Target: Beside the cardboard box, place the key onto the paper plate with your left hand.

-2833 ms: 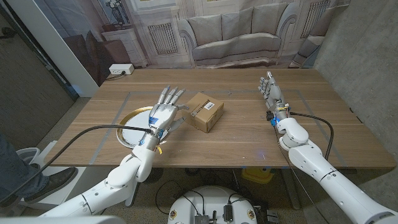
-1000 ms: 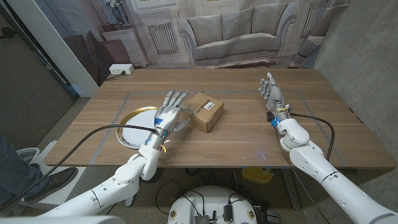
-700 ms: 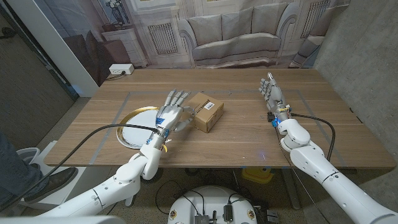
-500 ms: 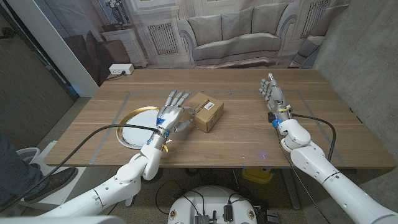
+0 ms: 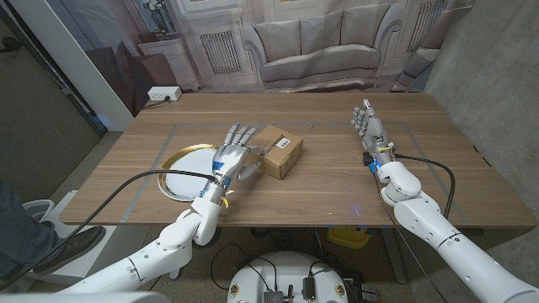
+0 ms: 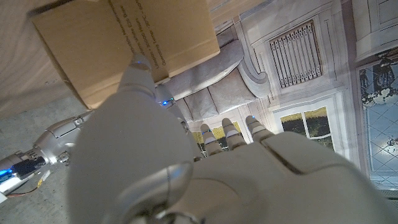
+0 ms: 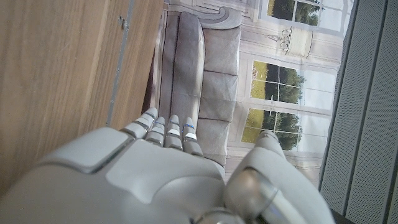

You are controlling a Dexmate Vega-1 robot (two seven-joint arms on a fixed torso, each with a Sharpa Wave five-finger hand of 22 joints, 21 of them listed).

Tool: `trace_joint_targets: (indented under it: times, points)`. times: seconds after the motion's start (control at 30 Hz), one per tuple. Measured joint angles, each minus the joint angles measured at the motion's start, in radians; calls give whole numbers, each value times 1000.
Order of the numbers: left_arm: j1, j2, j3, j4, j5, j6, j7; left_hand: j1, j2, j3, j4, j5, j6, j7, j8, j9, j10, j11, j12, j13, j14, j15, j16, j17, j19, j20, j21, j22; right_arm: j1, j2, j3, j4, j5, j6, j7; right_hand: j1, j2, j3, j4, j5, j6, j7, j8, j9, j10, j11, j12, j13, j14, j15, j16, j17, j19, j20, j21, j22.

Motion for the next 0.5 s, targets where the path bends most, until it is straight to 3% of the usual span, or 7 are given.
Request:
trace_joint_targets:
  times: [0.5]
  points:
    - [-11, -1, 4, 7, -14, 1, -16, 0, 0, 0, 0, 0, 44, 7, 0, 0, 7, -4, 0, 0, 0, 0, 0, 0, -5, -5, 0, 4, 9, 1, -2, 9, 3, -7, 1, 0, 0, 0, 0, 0, 0, 0, 0, 0, 0, 0, 0, 0, 0, 0, 0, 0, 0, 0, 0, 0]
